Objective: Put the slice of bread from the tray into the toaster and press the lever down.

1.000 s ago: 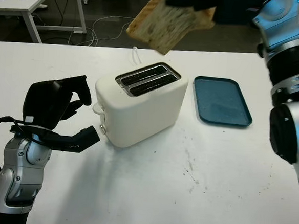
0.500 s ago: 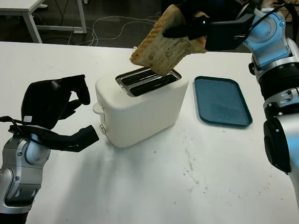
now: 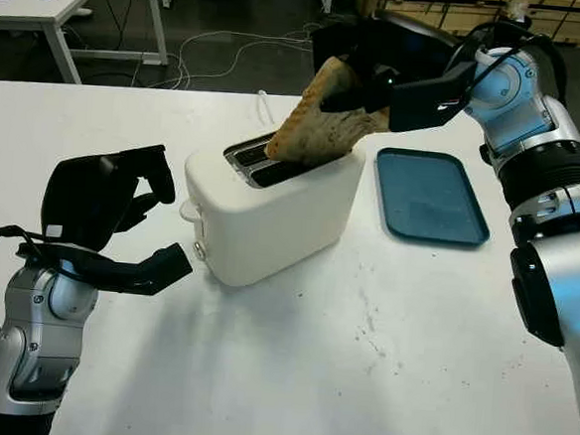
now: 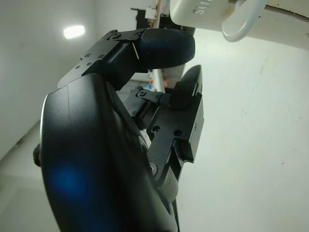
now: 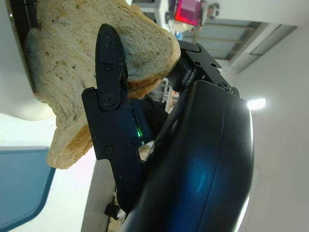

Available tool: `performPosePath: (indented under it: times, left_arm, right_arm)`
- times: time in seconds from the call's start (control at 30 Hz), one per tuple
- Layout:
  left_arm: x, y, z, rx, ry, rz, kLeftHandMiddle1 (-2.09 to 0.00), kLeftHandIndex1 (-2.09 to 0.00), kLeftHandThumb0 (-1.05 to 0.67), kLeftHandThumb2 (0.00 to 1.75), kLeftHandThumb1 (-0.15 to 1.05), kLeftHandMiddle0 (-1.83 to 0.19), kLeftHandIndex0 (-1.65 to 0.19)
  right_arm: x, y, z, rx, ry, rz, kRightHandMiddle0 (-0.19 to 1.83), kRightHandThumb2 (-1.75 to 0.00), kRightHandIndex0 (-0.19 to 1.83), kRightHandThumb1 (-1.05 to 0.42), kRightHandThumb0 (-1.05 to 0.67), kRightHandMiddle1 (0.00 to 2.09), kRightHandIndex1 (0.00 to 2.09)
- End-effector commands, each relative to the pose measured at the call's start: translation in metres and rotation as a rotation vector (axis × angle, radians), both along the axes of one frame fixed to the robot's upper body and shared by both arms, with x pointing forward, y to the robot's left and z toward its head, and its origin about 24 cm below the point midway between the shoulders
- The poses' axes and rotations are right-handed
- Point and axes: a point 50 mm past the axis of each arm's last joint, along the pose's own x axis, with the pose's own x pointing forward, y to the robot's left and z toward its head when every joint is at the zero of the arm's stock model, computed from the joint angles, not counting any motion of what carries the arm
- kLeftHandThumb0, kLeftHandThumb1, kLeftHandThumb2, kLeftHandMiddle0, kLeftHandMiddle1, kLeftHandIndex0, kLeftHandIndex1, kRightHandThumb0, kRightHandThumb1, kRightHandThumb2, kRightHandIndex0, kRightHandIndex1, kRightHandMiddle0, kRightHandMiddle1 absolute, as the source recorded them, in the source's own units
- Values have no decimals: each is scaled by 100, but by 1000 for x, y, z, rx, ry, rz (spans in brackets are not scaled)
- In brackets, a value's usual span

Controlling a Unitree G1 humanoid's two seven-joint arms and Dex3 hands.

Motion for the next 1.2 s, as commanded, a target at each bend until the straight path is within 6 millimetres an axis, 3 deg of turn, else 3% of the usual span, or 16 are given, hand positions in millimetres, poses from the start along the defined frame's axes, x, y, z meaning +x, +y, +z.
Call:
performPosePath:
  times: [0.0, 0.57, 0.73, 0.8, 0.87, 0.9, 1.0, 1.03, 1.1, 1.17]
  left_arm:
    - [0, -1, 2, 9, -11, -9, -175, -166, 10, 0, 89, -92, -77]
    - [-2, -4, 3, 2, -12, -8, -175, -164, 9, 0, 89, -91, -77]
    - [-2, -5, 3, -2, -11, -10, -175, -165, 11, 0, 89, -91, -77]
    - [-2, -5, 2, -3, -12, -12, -175, -166, 11, 0, 89, -92, -77]
    - [-2, -5, 2, -4, -14, -15, -175, -167, 12, 0, 89, -92, -77]
    - [-3, -5, 2, -2, -13, -15, -175, -168, 12, 0, 89, -92, -77]
    - [-3, -5, 2, 4, -10, -13, -175, -167, 11, 0, 89, -92, -77]
    - [-2, -6, 2, 4, -10, -15, -175, -167, 11, 0, 89, -92, -77]
    - [-2, -6, 1, 2, -10, -14, -175, -167, 11, 0, 89, -92, -77]
    - [-2, -5, 0, -1, -8, -14, -175, -167, 11, 0, 89, -92, -77]
  right_arm:
    - [-1, -2, -6, -46, -7, -2, 82, -41, 109, -92, -47, 175, 175]
    - [-12, 50, -25, -320, -81, 189, 90, -35, 118, -92, -51, 175, 175]
    - [-15, 62, -31, -314, -94, 217, 91, -31, 118, -92, -50, 175, 175]
    - [-15, 65, -31, -287, -94, 217, 83, -29, 112, -92, -59, 173, 175]
    - [-15, 67, -29, -264, -90, 216, 77, -23, 106, -92, -70, 165, 175]
    - [-16, 68, -27, -270, -92, 221, 62, -21, 81, -92, -77, 151, 167]
    - [-17, 71, -21, -287, -103, 233, 50, -16, 34, -92, -82, 75, 112]
    - [-17, 71, -19, -279, -110, 238, 50, -14, 28, -92, -81, 61, 104]
    - [-18, 71, -16, -264, -132, 240, 48, -11, 18, -92, -78, 44, 102]
    - [-18, 70, -13, -263, -159, 232, 48, -10, 13, -92, -76, 40, 104]
